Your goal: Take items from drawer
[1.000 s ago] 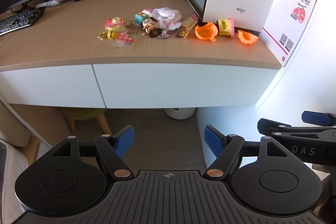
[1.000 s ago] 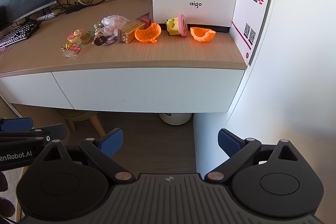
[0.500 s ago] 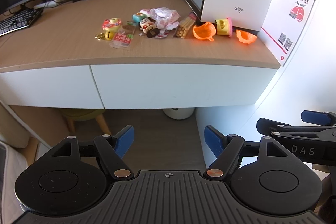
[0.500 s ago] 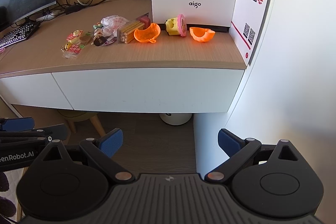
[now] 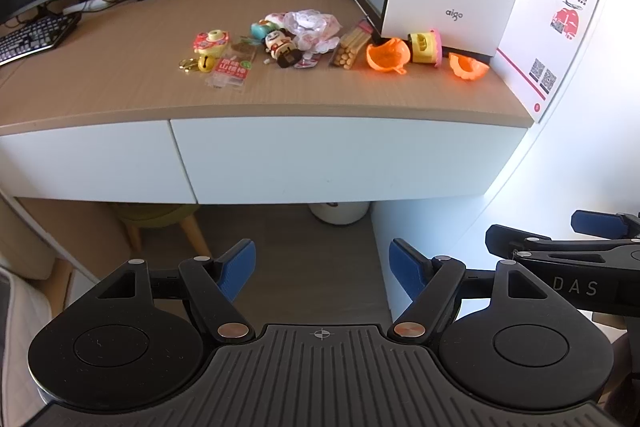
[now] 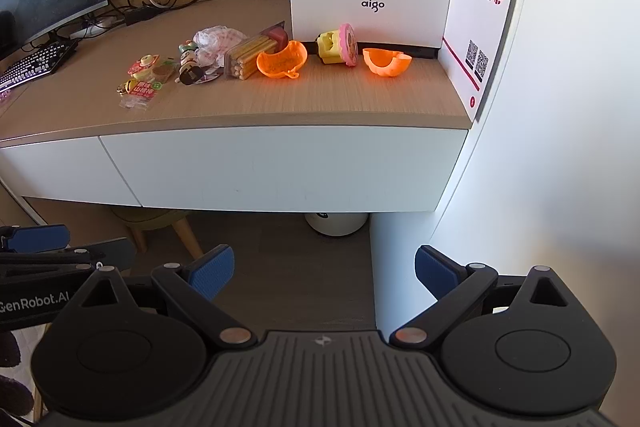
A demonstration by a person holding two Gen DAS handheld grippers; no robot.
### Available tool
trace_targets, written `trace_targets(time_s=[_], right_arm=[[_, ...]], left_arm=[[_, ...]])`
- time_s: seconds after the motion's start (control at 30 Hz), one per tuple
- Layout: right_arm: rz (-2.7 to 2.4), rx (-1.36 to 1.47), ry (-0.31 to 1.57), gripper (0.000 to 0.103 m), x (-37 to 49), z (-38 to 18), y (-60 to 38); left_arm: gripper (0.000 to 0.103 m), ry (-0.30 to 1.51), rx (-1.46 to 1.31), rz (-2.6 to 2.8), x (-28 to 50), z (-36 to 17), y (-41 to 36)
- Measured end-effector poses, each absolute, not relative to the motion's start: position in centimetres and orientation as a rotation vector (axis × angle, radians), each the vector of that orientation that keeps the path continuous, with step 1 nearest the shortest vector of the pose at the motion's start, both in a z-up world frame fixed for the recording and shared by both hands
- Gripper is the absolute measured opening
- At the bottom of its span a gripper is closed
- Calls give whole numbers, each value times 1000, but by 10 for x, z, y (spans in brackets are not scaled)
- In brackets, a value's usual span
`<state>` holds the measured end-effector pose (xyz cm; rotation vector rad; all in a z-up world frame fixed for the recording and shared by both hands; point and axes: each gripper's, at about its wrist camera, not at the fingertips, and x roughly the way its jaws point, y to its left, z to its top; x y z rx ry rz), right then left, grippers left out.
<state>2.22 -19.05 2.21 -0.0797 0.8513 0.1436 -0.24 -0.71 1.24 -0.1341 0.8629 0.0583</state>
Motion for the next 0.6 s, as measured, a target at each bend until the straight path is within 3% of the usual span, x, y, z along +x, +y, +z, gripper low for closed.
trace_targets(time_s=[0.6], right_arm=[[149, -78, 854, 98, 21, 21, -189]], left_arm=[[79, 863, -136, 56, -3, 12, -5]])
